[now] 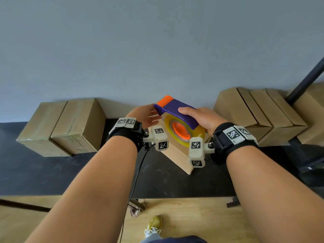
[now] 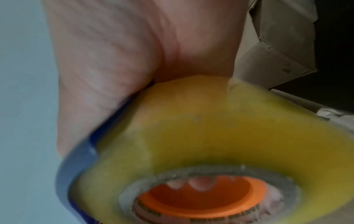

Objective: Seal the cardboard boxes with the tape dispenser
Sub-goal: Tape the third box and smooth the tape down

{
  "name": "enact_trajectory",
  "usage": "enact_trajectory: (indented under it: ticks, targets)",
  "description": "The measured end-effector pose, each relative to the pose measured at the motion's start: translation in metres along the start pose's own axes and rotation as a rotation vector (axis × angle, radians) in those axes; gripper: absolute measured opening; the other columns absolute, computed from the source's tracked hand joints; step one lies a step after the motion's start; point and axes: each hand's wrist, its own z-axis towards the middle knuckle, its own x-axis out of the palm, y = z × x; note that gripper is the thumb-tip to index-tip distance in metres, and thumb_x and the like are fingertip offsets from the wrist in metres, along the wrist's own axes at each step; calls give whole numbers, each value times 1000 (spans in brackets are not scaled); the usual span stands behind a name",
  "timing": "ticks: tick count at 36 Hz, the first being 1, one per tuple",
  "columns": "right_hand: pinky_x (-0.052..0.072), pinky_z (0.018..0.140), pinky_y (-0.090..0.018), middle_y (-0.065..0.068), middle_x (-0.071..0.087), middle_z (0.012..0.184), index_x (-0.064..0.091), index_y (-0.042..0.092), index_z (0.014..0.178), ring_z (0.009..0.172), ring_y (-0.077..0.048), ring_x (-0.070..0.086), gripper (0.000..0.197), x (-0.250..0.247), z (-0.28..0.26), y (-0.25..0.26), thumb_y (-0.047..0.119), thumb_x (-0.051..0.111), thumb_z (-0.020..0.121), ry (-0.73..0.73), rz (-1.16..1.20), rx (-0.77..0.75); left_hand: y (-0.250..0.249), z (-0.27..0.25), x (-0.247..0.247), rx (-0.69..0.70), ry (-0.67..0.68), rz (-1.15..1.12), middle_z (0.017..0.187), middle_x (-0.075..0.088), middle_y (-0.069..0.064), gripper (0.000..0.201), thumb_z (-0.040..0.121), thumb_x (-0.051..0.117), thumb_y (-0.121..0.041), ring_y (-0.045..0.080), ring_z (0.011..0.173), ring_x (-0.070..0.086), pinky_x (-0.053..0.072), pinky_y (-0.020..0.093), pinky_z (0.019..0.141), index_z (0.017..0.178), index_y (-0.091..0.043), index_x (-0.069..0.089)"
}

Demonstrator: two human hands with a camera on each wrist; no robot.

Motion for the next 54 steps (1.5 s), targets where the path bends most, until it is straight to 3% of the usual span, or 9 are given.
enact_trajectory:
  ticks: [8,13,18,20,23,28,34,46,54]
  targets:
    - [53,96,-48,-8,77,89,72,14,101,89,-30,73,91,6,8,7,78,76,37,6,31,62,-4,14,-10,45,-62,138,78,68,5,15,91,53,1,13,68,65,57,23,68,83,-9,60]
    - [53,97,-47,-7,76,93,70,16,99,91,-28,72,71,10,9,10,70,79,54,-17,-23,92,-10,28,-13,90,-79,266,50,65,-8,15,90,57,-2,18,74,66,57,32,85,79,-11,59]
    - [54,95,-42,-6,74,95,68,16,99,90,-25,71,51,3,10,11,58,77,71,-21,-90,109,-20,39,-13,107,-280,441,34,53,-8,25,87,63,-14,1,32,52,51,16,54,64,-10,53]
    - [54,90,-38,-6,74,93,69,16,97,88,-24,71,49,-3,8,11,58,77,72,-20,-139,116,-21,46,-21,122,-353,462,30,49,-6,32,87,61,-13,4,28,49,51,23,59,58,-10,48]
    - [53,81,-33,-6,74,92,70,14,99,82,-22,69,48,-10,7,9,55,77,74,-15,-161,126,-18,56,-28,140,-358,438,39,54,-6,26,89,62,-13,5,35,53,48,20,52,64,-11,53]
    - [44,64,-24,-1,70,85,68,15,94,73,-15,63,42,-11,16,7,53,77,76,-58,-218,125,-7,64,-22,212,-323,429,64,60,6,25,90,62,-14,18,57,58,57,36,74,66,-8,59]
    - [39,59,-23,0,66,81,64,17,88,70,-14,60,38,-4,32,1,52,75,78,-57,-231,148,-3,72,-18,284,-295,408,75,63,10,23,92,55,-12,19,57,56,56,39,74,69,-8,57]
    - [45,70,-27,-2,68,96,63,19,95,85,-19,65,47,3,49,5,58,76,73,-43,-339,192,13,92,-19,173,-253,515,81,67,12,28,96,48,-11,25,58,63,59,44,75,68,-8,55]
    - [46,70,-27,-2,68,98,63,19,97,84,-17,64,44,5,49,6,55,76,75,-52,-327,191,26,110,-19,185,-265,579,70,68,14,29,91,51,-14,33,69,70,58,48,74,62,-9,56]
